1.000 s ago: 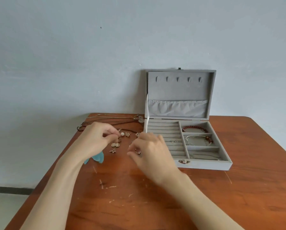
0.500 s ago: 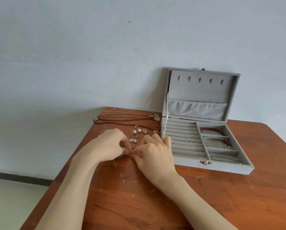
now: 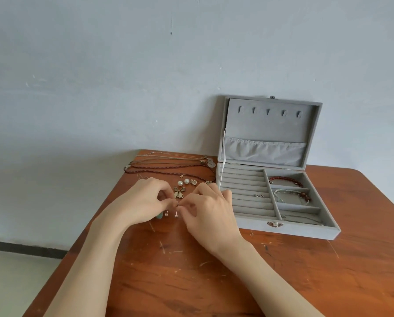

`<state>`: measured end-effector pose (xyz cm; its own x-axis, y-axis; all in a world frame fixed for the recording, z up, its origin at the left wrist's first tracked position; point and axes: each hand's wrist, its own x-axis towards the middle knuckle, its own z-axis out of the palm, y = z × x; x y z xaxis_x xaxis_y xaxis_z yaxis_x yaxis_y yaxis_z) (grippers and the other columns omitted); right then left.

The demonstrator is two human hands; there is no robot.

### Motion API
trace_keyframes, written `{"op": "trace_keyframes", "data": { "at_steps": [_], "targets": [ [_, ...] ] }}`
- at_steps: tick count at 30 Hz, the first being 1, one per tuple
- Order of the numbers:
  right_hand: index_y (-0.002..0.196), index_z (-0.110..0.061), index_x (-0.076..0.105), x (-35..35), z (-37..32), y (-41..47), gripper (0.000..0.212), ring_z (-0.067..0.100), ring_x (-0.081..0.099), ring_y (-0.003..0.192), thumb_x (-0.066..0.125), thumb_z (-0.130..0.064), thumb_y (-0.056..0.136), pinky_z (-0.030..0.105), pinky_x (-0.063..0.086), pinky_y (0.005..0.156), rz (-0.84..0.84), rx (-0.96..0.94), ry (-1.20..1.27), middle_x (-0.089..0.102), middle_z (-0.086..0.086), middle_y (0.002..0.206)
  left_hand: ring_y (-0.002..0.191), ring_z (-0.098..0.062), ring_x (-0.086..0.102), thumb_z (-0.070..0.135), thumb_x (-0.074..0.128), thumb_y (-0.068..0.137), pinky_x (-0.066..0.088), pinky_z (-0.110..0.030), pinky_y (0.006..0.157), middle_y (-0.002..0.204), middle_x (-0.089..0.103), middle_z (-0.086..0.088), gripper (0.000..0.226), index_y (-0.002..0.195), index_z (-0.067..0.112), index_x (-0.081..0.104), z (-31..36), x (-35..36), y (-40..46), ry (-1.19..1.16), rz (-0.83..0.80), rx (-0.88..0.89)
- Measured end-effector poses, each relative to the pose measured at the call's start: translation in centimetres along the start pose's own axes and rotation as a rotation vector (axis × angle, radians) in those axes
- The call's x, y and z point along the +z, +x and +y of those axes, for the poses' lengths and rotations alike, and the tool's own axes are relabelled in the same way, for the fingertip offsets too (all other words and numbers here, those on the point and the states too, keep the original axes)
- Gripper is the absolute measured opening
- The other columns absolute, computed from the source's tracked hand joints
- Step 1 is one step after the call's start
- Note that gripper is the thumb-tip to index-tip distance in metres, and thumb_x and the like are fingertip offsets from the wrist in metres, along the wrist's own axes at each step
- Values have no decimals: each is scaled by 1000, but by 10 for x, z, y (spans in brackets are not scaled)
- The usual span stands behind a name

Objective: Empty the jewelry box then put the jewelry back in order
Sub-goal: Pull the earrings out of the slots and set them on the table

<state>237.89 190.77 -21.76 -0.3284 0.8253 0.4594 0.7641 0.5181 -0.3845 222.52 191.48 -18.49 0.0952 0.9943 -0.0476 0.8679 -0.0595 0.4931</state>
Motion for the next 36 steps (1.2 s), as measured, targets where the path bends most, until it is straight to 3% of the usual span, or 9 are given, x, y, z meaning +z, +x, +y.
{"op": "trace_keyframes", "data": {
  "at_steps": [7,11,14,18,21,26,30,36],
  "targets": [
    [79,-23,65,-45,43,-3,13,11,48,88,57,-29,86,31,35,84,-26,166,228,53,-11,81,71,-2,57,39,57,87,39,-11,58,82,62,13,6,83,36,60,27,14,2,-109,144,104],
    [79,-17,65,-77,79,-7,11,8,50,71,58,-22,87,25,41,65,42,302,349,57,-8,75,77,1,53,36,56,87,40,-9,62,83,61,13,6,88,32,61,59,32,15,-133,152,223],
    [82,-16,67,-87,105,-12,11,7,49,70,59,-21,87,21,36,65,74,355,260,59,-4,79,80,-1,51,33,55,89,38,-11,66,83,58,14,6,92,31,60,85,54,28,-110,144,315],
    [90,-22,72,-85,122,-15,11,13,51,83,62,-22,85,28,41,76,28,360,112,53,-9,84,85,-10,50,30,57,88,42,-27,81,79,48,16,16,102,24,61,108,78,47,-31,177,365],
    [97,-26,72,-81,124,-13,16,17,51,95,60,-26,86,36,43,85,-37,339,44,46,-10,84,92,-13,51,31,58,88,44,-29,82,89,51,7,18,103,23,64,111,87,55,-2,200,378],
    [106,-38,68,-78,124,-11,24,16,46,97,56,-28,88,32,37,85,-94,297,-3,37,-13,75,92,-16,50,29,58,88,38,-25,78,88,50,5,22,106,21,68,111,89,55,36,236,395],
    [100,-30,71,-76,123,-11,18,16,48,100,58,-28,87,33,37,85,-66,310,2,44,-9,83,94,-15,51,28,59,88,35,-25,81,95,58,2,20,103,19,69,114,88,53,86,259,429],
    [84,-26,65,-73,122,-11,6,15,49,92,61,-31,84,31,30,81,-58,337,35,48,-10,81,87,-8,51,29,59,87,41,-21,78,90,49,9,15,98,20,64,116,82,56,15,134,361]
  ]
}}
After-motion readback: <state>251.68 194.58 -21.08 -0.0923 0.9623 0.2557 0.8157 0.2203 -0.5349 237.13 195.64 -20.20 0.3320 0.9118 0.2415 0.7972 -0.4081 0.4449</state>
